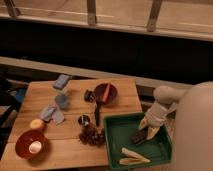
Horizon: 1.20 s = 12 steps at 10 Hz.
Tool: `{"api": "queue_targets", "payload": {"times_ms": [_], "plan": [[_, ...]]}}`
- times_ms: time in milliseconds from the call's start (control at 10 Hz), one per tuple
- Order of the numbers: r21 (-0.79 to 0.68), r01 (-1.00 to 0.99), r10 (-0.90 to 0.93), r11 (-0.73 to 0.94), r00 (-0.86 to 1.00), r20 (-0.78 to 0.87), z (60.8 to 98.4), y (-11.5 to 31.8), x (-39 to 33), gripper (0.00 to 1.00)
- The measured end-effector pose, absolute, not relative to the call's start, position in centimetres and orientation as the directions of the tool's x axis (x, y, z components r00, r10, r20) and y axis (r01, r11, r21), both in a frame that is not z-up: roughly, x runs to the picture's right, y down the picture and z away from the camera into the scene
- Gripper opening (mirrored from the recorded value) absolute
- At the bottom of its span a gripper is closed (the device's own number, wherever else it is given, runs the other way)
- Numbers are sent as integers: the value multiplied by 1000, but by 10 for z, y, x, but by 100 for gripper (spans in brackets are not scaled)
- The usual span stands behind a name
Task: Wipe tray with eraser
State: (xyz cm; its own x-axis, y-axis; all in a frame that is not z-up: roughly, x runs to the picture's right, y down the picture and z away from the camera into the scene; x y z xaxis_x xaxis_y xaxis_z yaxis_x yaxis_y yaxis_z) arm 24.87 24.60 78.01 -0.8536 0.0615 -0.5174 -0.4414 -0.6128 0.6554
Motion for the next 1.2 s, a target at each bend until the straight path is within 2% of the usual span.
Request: {"api": "queue_targets", "payload": {"times_ms": [400,800,1200], "plan": [[654,-439,73,-615,-859,-507,785,239,266,0],[620,-484,112,-618,-834,-540,799,213,215,0],[634,-496,105,-593,-829,-550,789,231,207,0]]}}
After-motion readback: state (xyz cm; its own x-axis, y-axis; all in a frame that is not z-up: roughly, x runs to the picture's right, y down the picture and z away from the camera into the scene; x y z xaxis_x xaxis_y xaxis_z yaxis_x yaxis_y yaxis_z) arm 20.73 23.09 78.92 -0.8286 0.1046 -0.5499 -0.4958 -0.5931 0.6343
